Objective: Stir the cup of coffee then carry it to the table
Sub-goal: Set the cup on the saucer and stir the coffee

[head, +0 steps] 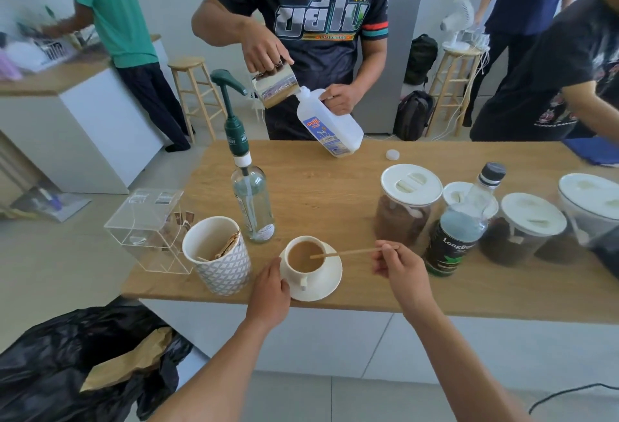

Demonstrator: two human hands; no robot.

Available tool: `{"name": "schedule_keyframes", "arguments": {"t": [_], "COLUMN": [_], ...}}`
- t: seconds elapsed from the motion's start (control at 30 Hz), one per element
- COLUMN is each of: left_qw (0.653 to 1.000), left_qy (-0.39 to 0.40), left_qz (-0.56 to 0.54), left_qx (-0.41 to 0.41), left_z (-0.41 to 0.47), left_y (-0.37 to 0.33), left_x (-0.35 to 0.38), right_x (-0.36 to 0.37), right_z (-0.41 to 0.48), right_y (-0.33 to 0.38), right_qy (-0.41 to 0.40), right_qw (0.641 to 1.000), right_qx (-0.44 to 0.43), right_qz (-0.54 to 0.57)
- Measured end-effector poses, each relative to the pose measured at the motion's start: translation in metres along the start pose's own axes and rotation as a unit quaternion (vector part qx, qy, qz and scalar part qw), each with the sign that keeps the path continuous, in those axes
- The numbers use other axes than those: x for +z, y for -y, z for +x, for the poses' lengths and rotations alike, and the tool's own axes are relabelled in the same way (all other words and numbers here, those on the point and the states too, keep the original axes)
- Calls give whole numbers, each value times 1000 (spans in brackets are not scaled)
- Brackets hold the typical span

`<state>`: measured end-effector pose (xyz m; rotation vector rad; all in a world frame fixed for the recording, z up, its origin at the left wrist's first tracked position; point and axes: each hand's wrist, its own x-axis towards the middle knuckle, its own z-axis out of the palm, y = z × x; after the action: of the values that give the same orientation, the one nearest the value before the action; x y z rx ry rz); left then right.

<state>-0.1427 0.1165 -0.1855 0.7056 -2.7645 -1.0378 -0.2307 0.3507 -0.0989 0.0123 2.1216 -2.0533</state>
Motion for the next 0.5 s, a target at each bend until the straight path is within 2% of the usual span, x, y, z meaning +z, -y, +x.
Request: {"name": "schedule_keyframes", "arguments": {"t": [0.13,0.5], "left_qw": [999,997], "left_qy": [15,20], "left_qz": [27,57], "left_qx": [-31,-56], "left_z": [-2,-16], "left_y": [-9,-22], "left_x": [-6,-21], "right_x": [-7,-15], "right_z": [-5,-19], "right_y": [1,3], "right_qy": [-14,3], "right_qw": [996,998], "right_qx": [41,30], "right_qz": [73,61]}}
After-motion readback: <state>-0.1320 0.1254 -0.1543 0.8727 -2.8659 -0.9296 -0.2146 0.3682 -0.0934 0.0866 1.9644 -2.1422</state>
